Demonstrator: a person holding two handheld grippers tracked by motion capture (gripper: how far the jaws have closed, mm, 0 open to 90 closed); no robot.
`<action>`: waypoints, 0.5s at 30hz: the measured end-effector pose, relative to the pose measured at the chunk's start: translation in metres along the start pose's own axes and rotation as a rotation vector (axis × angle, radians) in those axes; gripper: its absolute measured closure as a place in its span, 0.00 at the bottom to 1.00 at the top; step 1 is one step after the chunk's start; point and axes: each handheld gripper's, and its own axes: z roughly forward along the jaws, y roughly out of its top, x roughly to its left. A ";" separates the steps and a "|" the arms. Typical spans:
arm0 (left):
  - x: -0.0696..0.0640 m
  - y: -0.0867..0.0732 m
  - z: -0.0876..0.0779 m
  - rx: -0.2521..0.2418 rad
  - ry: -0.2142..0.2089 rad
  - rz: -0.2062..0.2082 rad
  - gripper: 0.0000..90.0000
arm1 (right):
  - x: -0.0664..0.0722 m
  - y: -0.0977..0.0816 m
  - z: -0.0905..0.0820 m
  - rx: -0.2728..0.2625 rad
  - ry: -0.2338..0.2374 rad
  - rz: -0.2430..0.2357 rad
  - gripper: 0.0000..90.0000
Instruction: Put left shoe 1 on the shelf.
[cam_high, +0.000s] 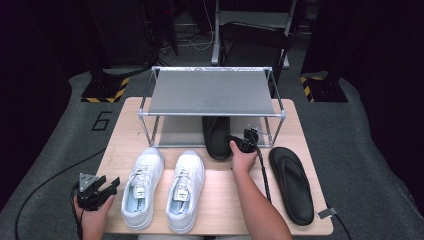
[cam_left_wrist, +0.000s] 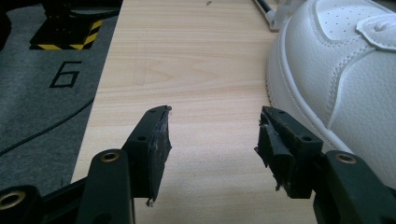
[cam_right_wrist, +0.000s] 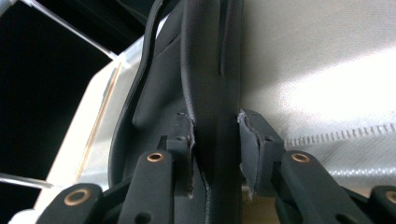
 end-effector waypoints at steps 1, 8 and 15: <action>0.000 0.001 -0.001 0.015 -0.004 0.004 0.48 | 0.000 0.000 0.001 -0.002 0.011 -0.008 0.74; -0.001 0.000 0.001 0.002 0.000 0.005 0.48 | -0.006 0.006 0.005 0.003 -0.011 0.006 0.74; 0.001 0.000 0.000 0.016 -0.003 0.015 0.48 | -0.006 0.009 0.010 -0.008 0.028 0.048 0.74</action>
